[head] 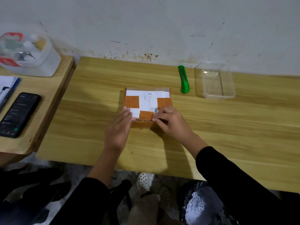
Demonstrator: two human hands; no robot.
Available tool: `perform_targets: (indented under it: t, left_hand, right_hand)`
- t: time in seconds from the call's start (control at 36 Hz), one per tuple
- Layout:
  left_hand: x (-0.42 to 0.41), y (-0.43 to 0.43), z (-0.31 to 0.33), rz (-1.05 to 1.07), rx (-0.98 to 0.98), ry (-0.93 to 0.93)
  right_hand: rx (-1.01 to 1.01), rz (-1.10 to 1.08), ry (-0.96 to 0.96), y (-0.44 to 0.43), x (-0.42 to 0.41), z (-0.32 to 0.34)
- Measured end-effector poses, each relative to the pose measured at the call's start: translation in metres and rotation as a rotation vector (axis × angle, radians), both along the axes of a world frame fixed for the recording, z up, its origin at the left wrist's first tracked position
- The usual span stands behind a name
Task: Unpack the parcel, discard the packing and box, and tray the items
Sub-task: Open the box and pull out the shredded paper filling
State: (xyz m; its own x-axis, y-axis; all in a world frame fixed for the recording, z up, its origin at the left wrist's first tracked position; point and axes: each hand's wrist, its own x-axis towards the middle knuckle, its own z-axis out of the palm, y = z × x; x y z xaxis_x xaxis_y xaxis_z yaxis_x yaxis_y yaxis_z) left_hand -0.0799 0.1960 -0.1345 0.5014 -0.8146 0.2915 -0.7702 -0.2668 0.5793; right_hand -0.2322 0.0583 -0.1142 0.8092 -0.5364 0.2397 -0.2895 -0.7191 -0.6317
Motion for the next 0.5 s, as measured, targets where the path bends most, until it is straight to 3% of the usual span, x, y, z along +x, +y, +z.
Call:
perform_targets:
  t: [0.14,0.36,0.42,0.5]
  left_hand:
    - [0.007,-0.003,0.004,-0.028,-0.019,-0.082]
    - [0.022,-0.027,0.050,-0.097,-0.308,-0.109]
    - [0.029,-0.043,0.067,-0.100,-0.300,-0.121]
    - [0.045,-0.064,0.087,-0.088,-0.195,0.011]
  right_hand:
    - [-0.081,-0.019,-0.012,0.003,0.005,0.000]
    - [-0.055,-0.028,-0.082,-0.024,0.019,0.057]
    - [-0.029,-0.037,-0.068,-0.040,0.028,0.074]
    - [-0.028,-0.052,-0.091,-0.064,0.045,0.091]
